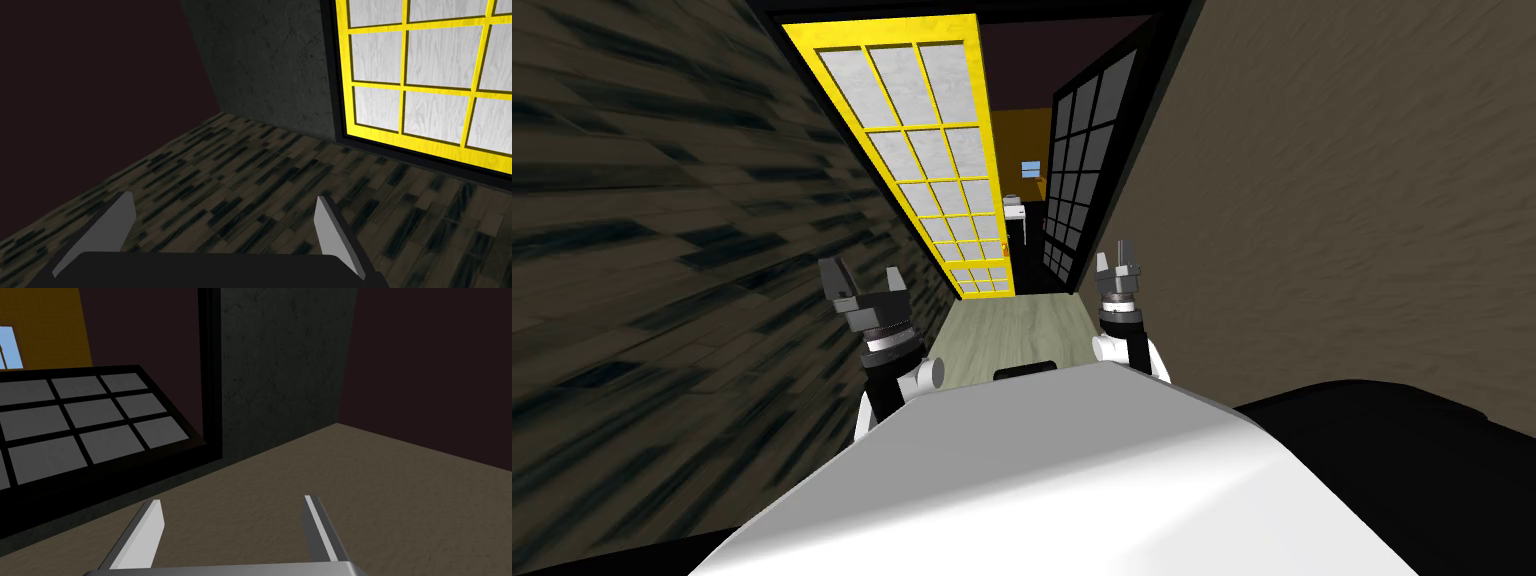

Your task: Push the door open

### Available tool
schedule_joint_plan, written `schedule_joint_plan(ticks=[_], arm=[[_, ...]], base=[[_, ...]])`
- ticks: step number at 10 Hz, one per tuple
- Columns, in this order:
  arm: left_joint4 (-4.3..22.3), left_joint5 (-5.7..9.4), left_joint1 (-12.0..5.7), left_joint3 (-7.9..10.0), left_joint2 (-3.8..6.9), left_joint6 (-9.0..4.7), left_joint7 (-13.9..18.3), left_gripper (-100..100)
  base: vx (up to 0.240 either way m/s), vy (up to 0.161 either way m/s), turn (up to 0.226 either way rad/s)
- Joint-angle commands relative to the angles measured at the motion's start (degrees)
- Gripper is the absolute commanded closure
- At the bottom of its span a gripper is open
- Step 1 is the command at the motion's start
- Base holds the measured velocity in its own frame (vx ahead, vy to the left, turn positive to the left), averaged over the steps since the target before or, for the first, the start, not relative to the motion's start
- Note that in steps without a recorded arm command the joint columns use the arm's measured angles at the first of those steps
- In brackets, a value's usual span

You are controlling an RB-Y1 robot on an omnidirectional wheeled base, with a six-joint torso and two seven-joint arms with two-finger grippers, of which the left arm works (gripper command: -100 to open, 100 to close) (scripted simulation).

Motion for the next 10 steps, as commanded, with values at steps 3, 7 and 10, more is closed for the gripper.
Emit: schedule_joint_plan(ticks=[3,7,10], arm=[[3.91,-0.34,-0.75,0.11,1.45,-1.00,-3.12,-100],[9.93,-0.87,-1.91,0.28,3.17,-2.53,-7.93,-100],[13.35,-1.17,-2.57,0.38,3.99,-3.41,-10.66,-100]], base=[[0.117,-0.019,-0.010],[0.151,-0.051,-0.008],[0.137,-0.035,-0.007]])
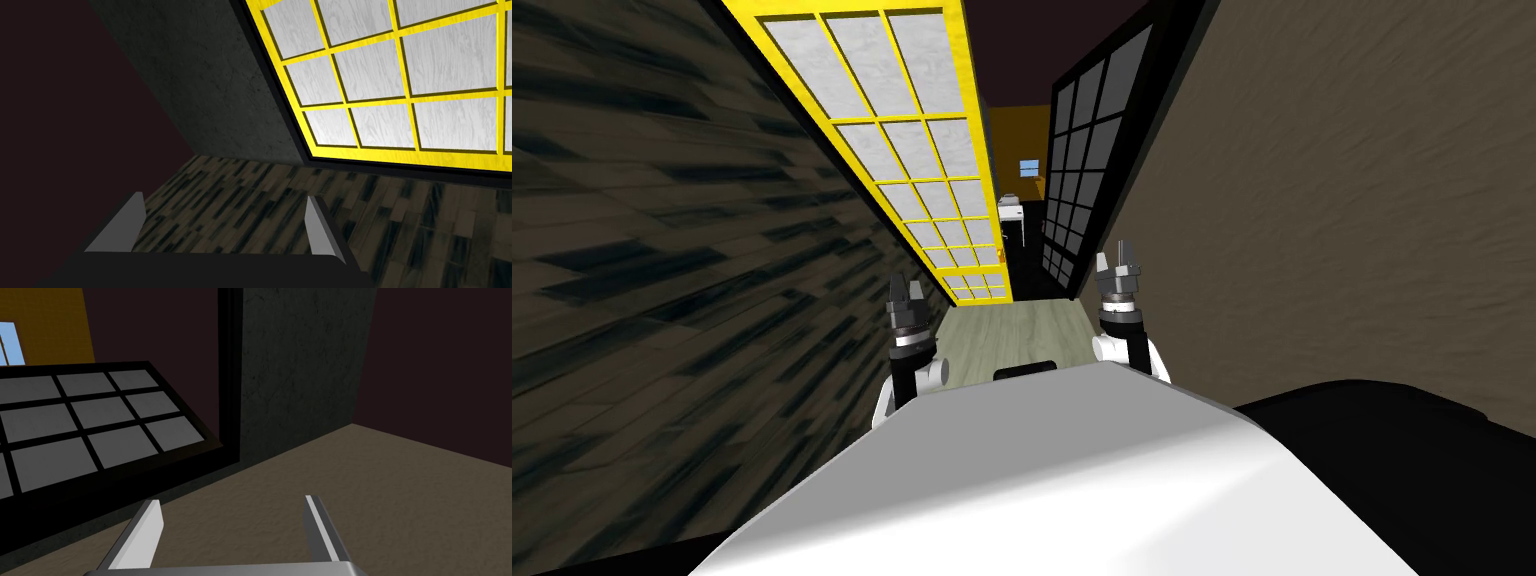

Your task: Push the door open

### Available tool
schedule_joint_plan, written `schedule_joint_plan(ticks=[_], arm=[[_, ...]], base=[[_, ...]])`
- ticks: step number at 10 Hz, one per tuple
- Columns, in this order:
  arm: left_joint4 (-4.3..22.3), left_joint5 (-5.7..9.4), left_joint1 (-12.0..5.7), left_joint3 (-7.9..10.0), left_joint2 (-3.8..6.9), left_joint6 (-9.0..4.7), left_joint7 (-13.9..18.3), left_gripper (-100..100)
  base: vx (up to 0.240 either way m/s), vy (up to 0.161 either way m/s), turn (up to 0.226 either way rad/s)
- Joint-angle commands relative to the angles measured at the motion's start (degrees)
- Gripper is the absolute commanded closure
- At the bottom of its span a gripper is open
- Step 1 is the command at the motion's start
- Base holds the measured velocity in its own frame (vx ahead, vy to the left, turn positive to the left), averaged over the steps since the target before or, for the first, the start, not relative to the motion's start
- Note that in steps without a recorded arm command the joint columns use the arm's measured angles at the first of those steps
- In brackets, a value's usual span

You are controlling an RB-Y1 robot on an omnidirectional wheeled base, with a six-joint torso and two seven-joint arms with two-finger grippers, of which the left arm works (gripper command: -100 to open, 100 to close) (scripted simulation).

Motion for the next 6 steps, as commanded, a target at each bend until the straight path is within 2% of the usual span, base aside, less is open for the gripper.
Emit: schedule_joint_plan(ticks=[1,3,6], arm=[[2.49,-0.25,-0.58,0.02,0.50,-0.58,-2.03,-100],[5.47,-0.51,-1.15,0.11,1.11,-1.34,-4.41,-100],[8.46,-0.77,-1.73,0.19,1.72,-2.10,-6.80,-100]], base=[[0.115,-0.056,-0.014],[0.121,-0.033,-0.007],[0.123,-0.030,-0.008]])
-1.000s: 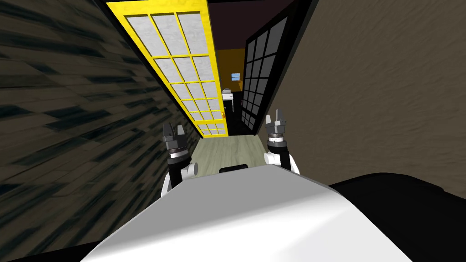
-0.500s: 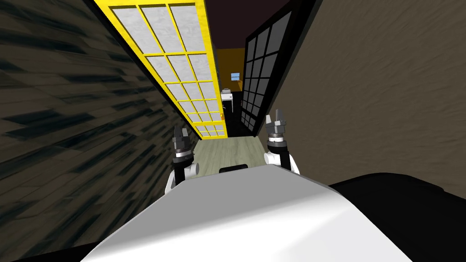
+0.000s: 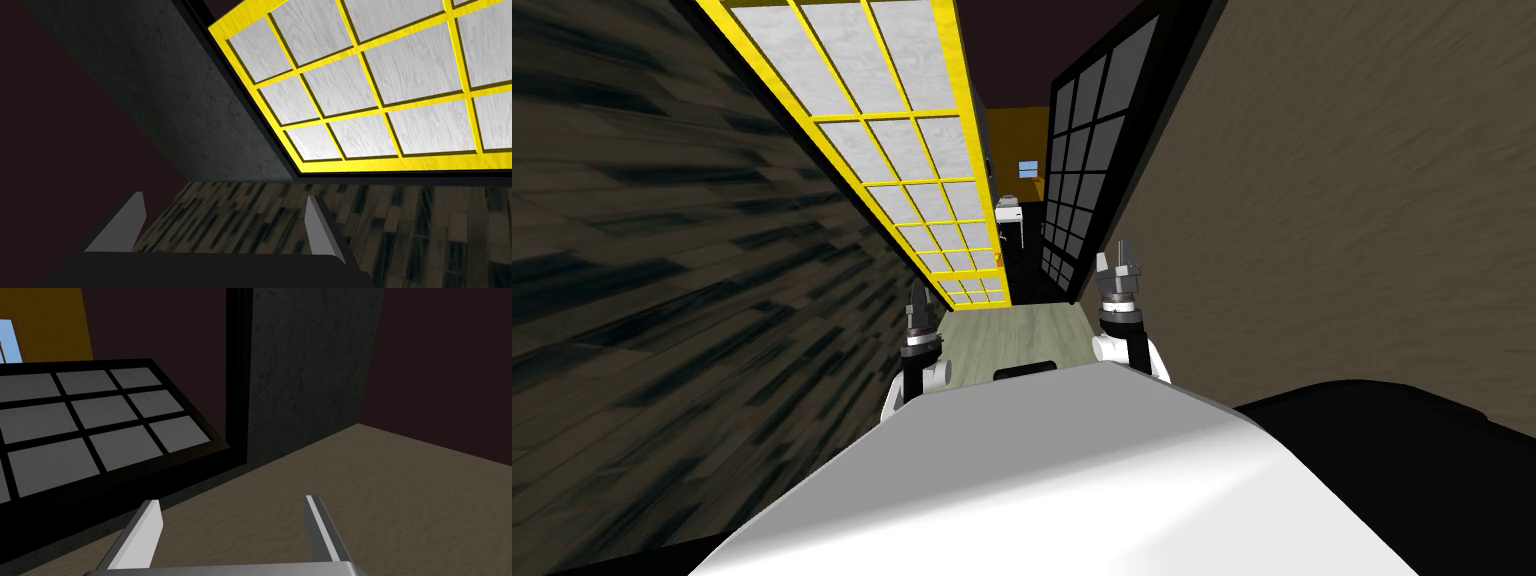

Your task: Push the door open

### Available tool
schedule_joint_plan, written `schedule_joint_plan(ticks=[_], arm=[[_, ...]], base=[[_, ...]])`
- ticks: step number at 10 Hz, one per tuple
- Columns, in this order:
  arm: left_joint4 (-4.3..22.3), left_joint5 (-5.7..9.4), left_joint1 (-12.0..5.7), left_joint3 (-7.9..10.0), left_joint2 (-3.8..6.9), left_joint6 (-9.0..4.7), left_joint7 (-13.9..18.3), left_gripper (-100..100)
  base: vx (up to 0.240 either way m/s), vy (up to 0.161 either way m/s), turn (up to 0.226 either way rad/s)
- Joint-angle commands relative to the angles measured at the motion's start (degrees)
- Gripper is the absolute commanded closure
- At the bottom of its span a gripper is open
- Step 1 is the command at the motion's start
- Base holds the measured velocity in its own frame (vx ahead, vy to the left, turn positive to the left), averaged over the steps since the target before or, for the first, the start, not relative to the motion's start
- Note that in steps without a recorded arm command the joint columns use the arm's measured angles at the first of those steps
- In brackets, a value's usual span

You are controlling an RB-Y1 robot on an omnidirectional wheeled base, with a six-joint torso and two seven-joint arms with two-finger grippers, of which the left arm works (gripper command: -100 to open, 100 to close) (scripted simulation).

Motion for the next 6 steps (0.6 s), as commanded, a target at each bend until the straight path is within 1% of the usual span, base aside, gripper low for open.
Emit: schedule_joint_plan(ticks=[1,6], arm=[[1.99,-0.07,-0.40,0.20,0.45,-0.66,-1.41,-100],[7.47,-0.55,-1.46,0.35,1.44,-2.06,-5.79,-100]], base=[[0.101,-0.035,-0.008],[0.092,-0.030,-0.007]])
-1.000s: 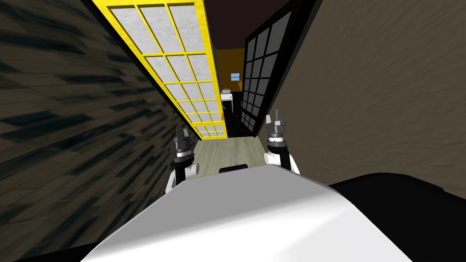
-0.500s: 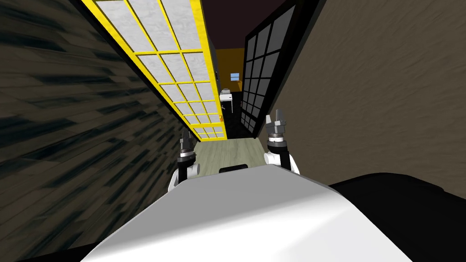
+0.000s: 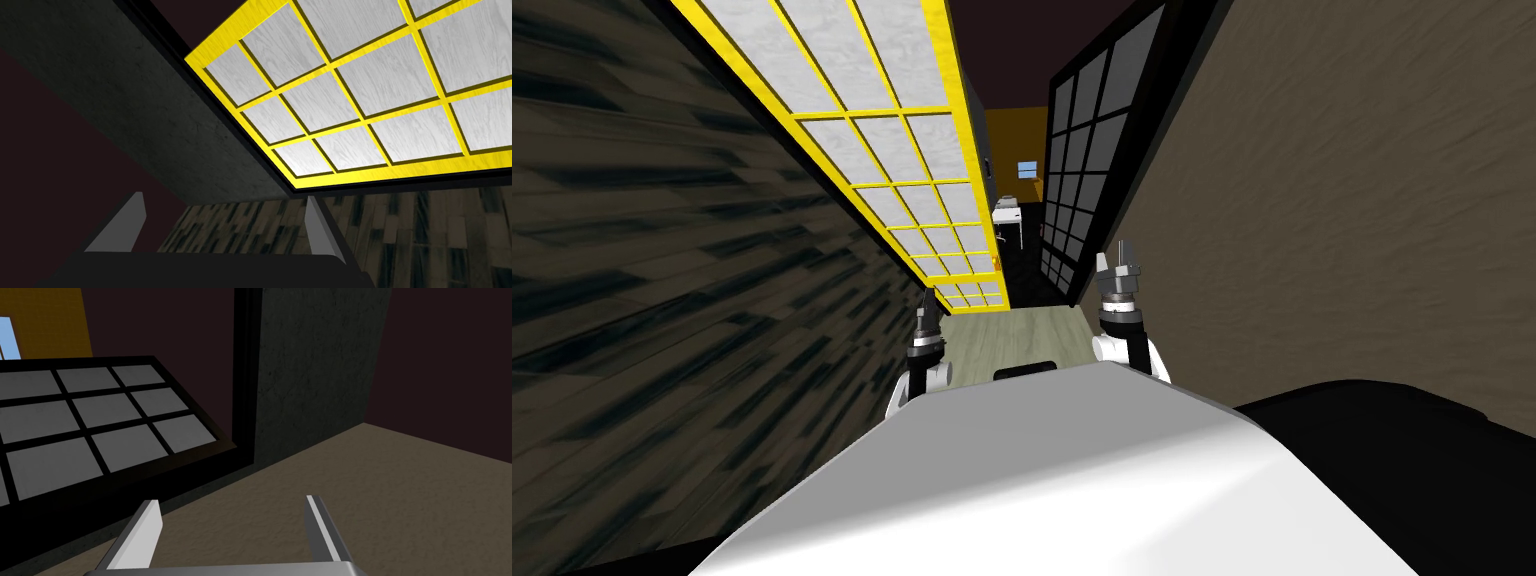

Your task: Push the door open

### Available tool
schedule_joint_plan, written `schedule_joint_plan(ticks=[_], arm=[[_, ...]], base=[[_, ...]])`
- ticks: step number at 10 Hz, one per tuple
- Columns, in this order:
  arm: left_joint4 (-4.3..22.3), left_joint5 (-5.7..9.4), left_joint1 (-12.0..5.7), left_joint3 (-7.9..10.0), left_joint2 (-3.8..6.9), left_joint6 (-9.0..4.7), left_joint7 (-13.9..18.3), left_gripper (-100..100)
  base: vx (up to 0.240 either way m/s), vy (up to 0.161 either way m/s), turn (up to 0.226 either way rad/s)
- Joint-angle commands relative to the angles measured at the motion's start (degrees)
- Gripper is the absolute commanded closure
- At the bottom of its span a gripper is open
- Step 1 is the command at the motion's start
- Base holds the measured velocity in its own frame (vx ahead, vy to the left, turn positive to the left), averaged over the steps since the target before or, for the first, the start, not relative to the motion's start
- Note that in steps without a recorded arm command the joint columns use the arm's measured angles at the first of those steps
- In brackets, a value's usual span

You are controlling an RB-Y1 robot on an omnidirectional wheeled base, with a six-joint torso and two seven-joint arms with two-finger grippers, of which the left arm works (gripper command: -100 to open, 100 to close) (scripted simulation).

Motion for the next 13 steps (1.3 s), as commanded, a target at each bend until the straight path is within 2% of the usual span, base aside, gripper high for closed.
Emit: schedule_joint_plan(ticks=[1,13], arm=[[1.88,-0.18,-0.37,0.02,0.28,-0.51,-1.62,-100],[16.10,-1.43,-3.11,0.43,2.46,-4.14,-12.97,-100]], base=[[0.104,-0.032,-0.007],[0.100,-0.032,-0.008]])
